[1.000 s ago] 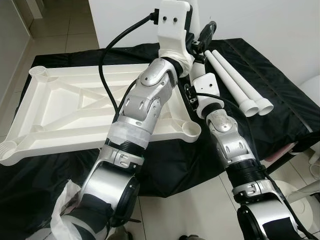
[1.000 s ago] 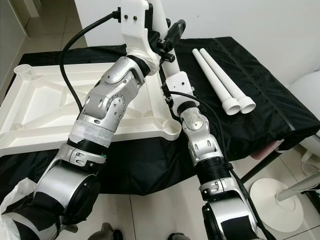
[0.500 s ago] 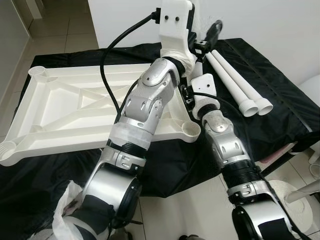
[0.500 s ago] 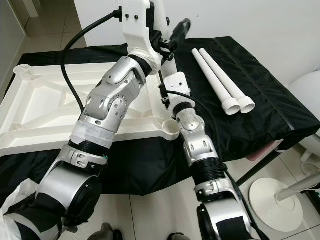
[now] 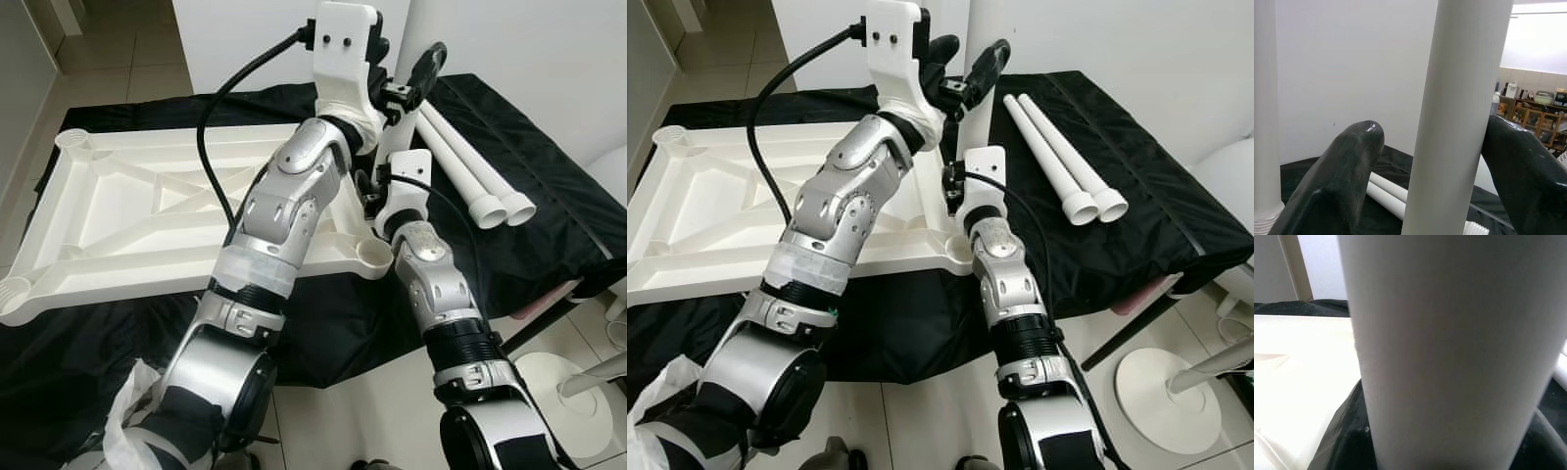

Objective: Building children table

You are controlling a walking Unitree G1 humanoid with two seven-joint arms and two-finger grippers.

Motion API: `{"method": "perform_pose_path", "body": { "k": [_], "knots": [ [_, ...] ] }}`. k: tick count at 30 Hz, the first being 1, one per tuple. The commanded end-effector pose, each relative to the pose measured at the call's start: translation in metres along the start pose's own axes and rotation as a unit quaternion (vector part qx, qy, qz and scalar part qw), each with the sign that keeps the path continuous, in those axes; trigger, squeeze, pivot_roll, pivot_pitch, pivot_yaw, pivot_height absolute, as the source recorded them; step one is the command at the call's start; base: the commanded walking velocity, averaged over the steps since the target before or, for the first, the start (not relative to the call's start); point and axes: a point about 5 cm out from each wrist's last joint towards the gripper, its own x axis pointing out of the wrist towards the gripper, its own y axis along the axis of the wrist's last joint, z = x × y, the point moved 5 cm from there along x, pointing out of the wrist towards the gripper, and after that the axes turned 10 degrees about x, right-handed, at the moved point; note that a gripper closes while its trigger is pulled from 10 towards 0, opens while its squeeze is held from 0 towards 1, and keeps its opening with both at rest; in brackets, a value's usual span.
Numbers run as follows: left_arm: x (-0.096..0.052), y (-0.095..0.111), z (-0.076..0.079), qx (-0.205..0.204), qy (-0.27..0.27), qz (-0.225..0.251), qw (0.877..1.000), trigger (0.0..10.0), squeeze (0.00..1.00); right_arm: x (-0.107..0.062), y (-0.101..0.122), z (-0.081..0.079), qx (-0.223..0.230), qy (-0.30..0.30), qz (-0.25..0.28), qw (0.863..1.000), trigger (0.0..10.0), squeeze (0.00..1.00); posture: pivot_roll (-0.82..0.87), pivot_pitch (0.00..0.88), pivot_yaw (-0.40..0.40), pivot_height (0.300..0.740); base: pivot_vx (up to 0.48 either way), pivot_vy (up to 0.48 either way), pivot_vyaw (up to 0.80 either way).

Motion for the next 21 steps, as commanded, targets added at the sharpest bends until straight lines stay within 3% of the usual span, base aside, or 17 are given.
{"method": "perform_pose_path", "body": {
  "k": [1,17,21],
  "knots": [
    [-0.006,0.0,-0.009,0.009,0.014,0.006,1.0,10.0,0.0,-0.004,0.001,0.016,0.023,-0.034,0.004,0.999,10.0,0.0,-0.01,0.06,0.004,0.74,0.0,0.0,0.0],
    [-0.028,-0.011,-0.018,0.034,0.017,-0.003,0.999,10.0,0.0,-0.018,0.004,0.06,0.042,-0.12,0.028,0.991,10.0,0.0,0.0,0.047,0.005,0.74,0.0,0.0,0.0],
    [-0.037,-0.024,-0.025,0.063,0.019,-0.024,0.997,10.0,0.0,-0.023,0.004,0.068,0.038,-0.132,0.034,0.99,10.0,0.0,-0.01,0.044,0.008,0.74,0.0,0.0,0.0]
  ]
}}
